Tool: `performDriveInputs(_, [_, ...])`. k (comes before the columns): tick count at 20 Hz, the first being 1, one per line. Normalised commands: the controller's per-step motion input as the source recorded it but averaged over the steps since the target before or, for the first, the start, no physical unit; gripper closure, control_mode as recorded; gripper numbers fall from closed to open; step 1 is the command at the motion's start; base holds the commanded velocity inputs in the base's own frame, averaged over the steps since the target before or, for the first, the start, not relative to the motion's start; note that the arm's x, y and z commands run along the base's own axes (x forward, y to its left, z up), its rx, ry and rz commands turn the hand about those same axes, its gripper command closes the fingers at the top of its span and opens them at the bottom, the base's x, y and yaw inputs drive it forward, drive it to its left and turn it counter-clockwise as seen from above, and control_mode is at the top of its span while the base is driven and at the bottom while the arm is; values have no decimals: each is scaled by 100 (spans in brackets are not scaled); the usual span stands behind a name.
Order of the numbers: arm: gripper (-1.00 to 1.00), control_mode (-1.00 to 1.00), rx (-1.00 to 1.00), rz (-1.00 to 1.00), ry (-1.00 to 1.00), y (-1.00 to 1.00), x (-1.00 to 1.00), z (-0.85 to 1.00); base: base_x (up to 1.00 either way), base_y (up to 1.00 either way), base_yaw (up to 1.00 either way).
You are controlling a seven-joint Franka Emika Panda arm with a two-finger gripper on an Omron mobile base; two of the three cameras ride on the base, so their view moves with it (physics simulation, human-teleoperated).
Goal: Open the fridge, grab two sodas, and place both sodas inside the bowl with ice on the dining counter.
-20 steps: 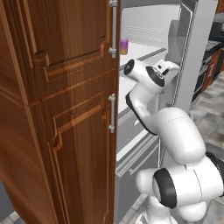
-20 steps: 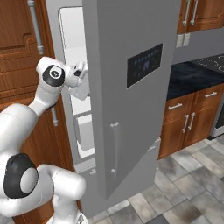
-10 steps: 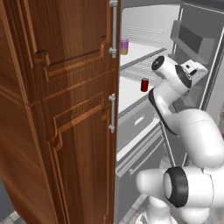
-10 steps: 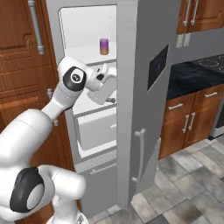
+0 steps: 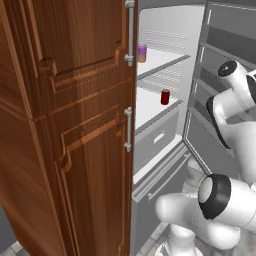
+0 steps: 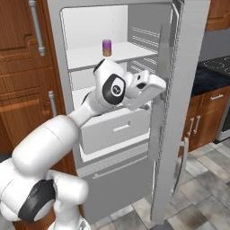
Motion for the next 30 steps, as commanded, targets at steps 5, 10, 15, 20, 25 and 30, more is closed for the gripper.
performDriveInputs(5, [-100,-100,13,0,0,-100,36,0,0,0,0])
performDriveInputs(10, [-100,-100,1,5,-16,-59,-23,16,0,0,0])
performDriveInputs(15, [-100,-100,-20,5,-34,52,-84,20,0,0,0])
performDriveInputs(20, [-100,-100,-18,5,-22,81,-58,1,0,0,0])
performDriveInputs(25, [-100,-100,-6,7,-8,87,-30,1,0,0,0])
performDriveInputs(30, [-100,-100,8,2,-5,86,-4,10,0,0,0])
